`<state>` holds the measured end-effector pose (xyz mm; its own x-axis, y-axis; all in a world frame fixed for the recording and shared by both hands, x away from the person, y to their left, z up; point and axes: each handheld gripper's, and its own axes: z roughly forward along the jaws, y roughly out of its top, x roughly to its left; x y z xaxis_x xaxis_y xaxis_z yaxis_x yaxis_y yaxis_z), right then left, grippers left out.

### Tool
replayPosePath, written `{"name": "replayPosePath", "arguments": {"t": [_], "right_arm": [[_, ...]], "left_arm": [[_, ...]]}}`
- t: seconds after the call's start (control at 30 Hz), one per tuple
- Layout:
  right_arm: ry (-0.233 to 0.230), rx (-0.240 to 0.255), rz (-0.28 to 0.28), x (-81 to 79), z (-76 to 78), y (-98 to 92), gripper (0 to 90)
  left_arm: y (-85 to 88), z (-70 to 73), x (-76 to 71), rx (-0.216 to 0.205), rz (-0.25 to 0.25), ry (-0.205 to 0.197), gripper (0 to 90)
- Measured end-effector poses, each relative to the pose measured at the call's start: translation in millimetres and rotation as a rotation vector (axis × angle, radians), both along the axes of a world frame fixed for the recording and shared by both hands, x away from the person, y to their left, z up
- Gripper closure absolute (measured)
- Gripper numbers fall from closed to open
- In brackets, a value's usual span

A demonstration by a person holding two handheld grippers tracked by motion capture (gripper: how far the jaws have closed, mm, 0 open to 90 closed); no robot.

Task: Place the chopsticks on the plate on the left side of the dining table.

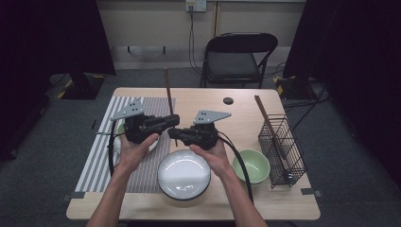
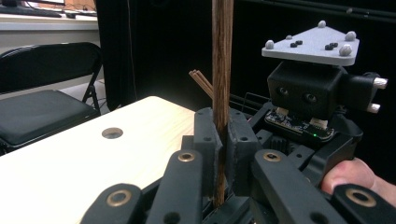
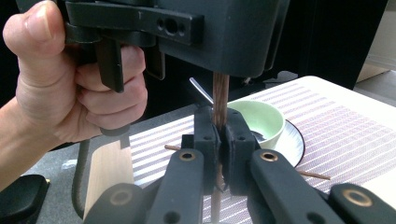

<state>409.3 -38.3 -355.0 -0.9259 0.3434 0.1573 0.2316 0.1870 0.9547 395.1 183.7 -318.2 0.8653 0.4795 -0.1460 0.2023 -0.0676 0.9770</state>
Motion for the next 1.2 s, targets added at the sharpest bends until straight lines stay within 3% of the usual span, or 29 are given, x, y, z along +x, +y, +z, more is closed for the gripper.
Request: {"name": "replayPosePath", "arguments": {"t": [0.27,0.37,0.57,0.8,1.2], "right_arm": [[-0.004,-0.013,-0.01,-2.3,2.9,-2.2,86.0],[-0.003,-0.017,-0.014,-3.0,2.9,-2.8,86.0],[0.004,-0.011,-0.012,-3.6,1.0,-2.9,86.0],[0.003,-0.022,-0.015,-6.3,1.3,-4.3,86.0],[-0.003,-0.039,-0.042,-8.9,8.2,-11.7,85.9]], "left_arm": [[2.5,1.5,-0.3,0.021,0.009,-0.008,81.6],[3.3,3.1,-1.7,0.014,-0.019,-0.017,80.6],[3.6,10.8,-1.4,0.026,-0.023,-0.035,72.5],[9.9,6.9,3.7,0.027,0.04,-0.03,61.4],[18.0,1.6,6.7,0.024,0.079,-0.017,56.2]]}}
